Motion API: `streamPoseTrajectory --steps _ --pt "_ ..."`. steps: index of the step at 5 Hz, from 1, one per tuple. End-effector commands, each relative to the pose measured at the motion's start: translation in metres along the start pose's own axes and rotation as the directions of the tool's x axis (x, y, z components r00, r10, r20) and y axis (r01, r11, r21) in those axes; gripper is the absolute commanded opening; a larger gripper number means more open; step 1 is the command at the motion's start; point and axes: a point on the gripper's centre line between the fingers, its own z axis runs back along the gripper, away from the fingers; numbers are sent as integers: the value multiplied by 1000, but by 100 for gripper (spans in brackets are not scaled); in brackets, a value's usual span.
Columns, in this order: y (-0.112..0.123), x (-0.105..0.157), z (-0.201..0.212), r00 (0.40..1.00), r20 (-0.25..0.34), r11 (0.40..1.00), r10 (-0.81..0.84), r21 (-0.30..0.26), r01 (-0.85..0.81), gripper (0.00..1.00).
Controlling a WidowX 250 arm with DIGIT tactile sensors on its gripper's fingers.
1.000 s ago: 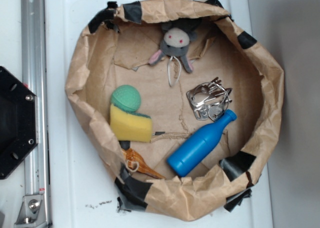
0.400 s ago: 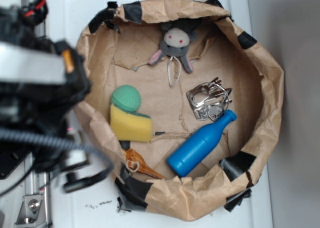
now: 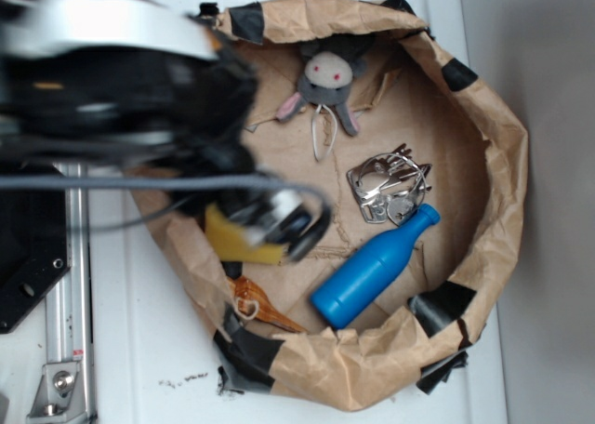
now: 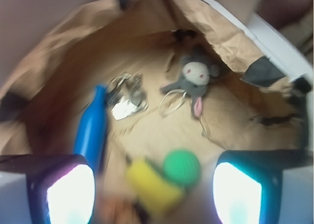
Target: Grab the gray animal.
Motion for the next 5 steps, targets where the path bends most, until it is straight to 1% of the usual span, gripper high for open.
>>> streamPoseTrajectory --steps 1,4,5 --pt "1 28 6 961 111 967 254 2 -256 100" --pt "1 28 6 961 111 967 254 2 -256 100" --pt "12 19 -30 950 194 969 244 -20 -245 100"
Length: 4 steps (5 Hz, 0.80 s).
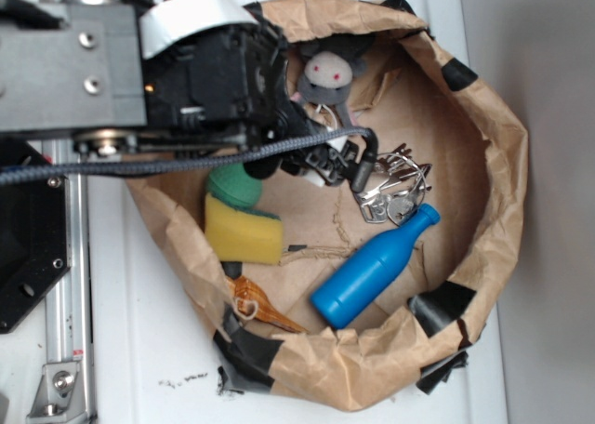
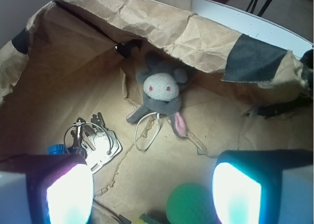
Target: Grab the gray animal.
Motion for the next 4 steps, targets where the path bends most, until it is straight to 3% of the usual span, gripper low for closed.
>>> streamPoseTrajectory --steps 1,2,4 --pt "7 -12 -40 975 223 995 -2 -96 24 100" --pt "7 -23 -34 977 210 990 -46 -123 73 100" --pt "-20 15 -61 979 205 997 -11 -71 26 100"
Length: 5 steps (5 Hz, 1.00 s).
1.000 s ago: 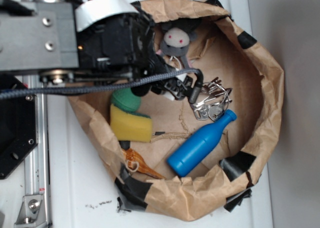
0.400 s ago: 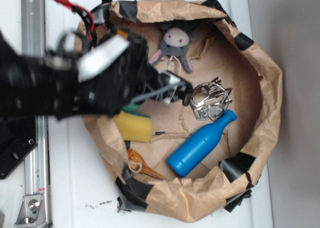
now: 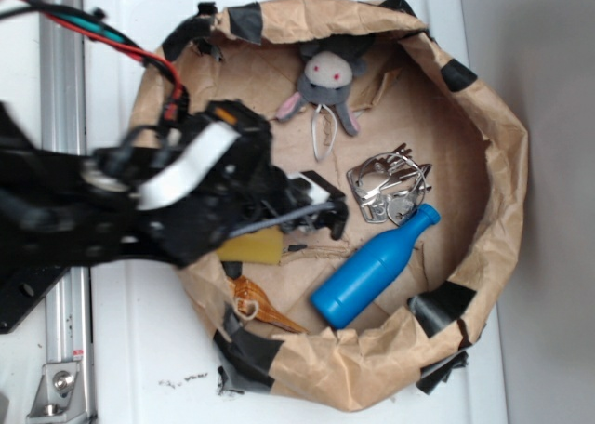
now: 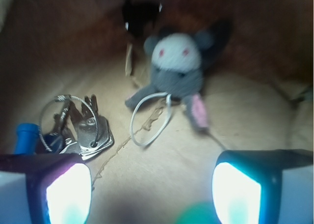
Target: Grab the gray animal.
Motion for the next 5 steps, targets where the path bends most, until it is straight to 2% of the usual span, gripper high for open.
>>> streamPoseTrajectory --steps 1,2,3,4,5 --pt "-21 53 -18 998 27 998 64 3 -64 100" --pt "-4 61 -19 998 18 998 59 36 -60 100" --pt "20 65 0 986 -164 998 -22 56 32 100" --pt "28 73 1 968 -247 998 -52 31 62 100" --pt "33 77 6 977 -208 998 -44 37 53 100"
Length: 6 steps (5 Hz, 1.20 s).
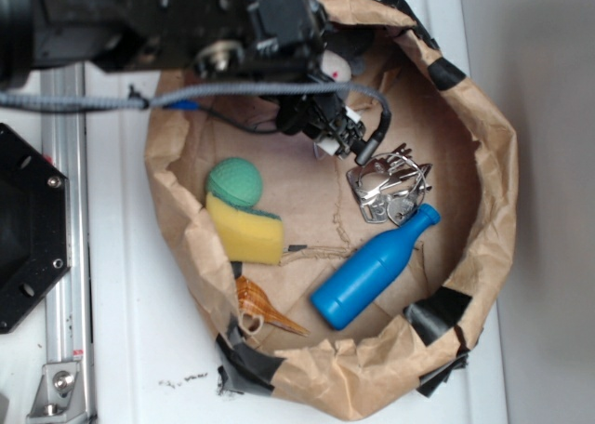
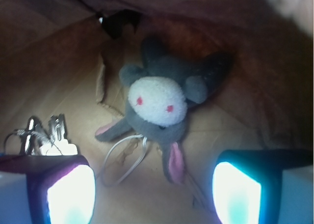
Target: Grab the gray animal.
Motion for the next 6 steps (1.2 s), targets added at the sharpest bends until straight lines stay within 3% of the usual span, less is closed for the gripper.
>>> streamPoseTrajectory --steps 1,2,4,5,6 --pt "10 27 10 990 134 999 33 19 -36 100" --pt "0 24 -14 979 205 998 25 53 -37 100" --pt "-24 30 -50 977 214 998 -1 66 -13 100" --pt "-30 35 -68 976 217 995 -3 98 -19 80" --pt "-32 40 -65 982 191 996 12 82 -29 0"
